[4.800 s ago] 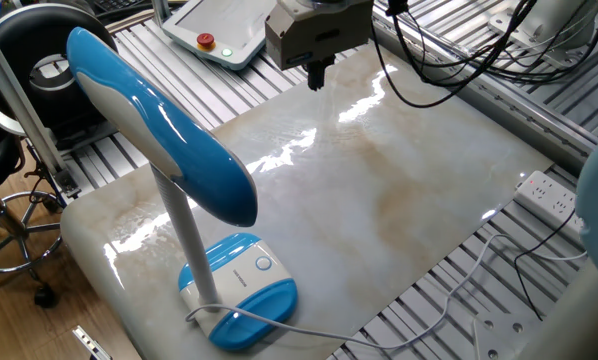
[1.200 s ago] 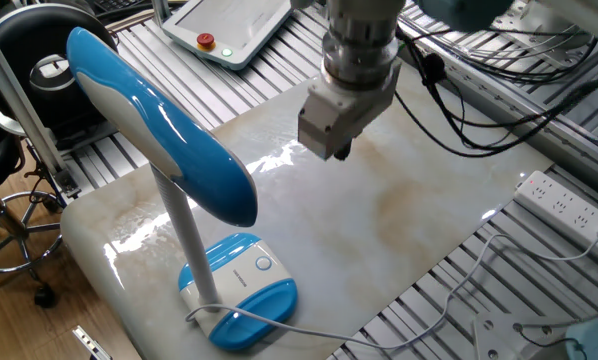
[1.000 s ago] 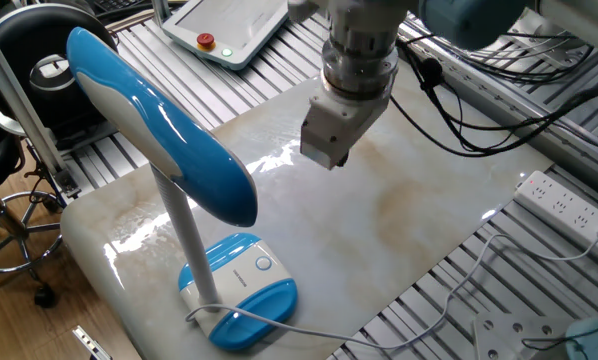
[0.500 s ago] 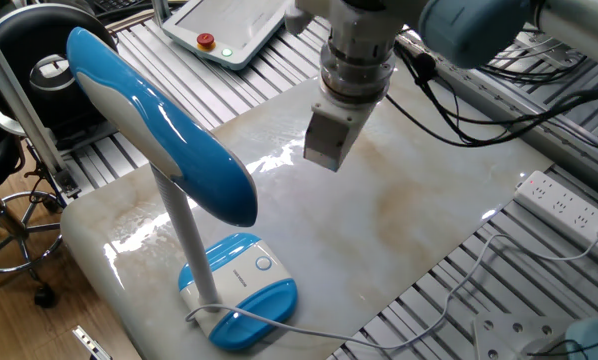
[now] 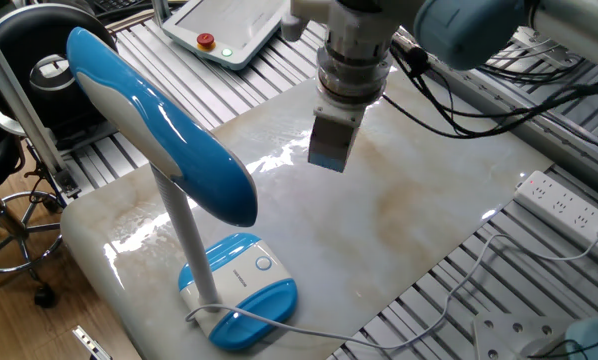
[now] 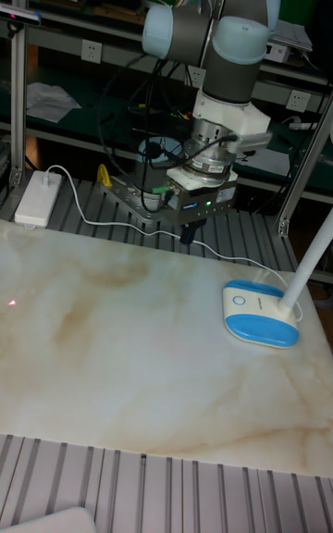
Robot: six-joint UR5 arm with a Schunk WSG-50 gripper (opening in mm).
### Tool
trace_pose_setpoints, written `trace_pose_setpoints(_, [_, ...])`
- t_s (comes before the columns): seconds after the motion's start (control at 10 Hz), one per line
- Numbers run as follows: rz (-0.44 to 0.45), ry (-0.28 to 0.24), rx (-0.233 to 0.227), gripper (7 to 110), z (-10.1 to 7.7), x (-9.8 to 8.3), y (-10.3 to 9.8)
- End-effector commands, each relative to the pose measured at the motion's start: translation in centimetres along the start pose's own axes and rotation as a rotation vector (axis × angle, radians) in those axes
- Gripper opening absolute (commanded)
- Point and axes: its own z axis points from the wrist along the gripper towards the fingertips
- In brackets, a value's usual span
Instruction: Turn on the desk lamp by pressing the button
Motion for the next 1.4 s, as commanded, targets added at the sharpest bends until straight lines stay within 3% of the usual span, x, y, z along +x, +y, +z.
trace_pose_setpoints(0.0, [-0.3, -0.02, -0.101, 7, -0.4, -0.5, 3.1])
trace_pose_setpoints(0.3, [-0.349, -0.063, -0.068, 7, -0.7, -2.3, 2.9])
trace_pose_setpoints(0.6, [-0.393, -0.066, -0.031, 7, -0.9, -3.9, 2.7])
trace_pose_setpoints(0.8, [-0.437, -0.133, -0.069, 7, -1.2, -5.4, 4.4])
trace_pose_setpoints(1.1, [-0.535, -0.134, -0.013, 7, -0.9, -5.6, 3.8])
trace_pose_setpoints(1.3, [-0.582, -0.147, -0.012, 7, -0.9, -5.9, 4.0])
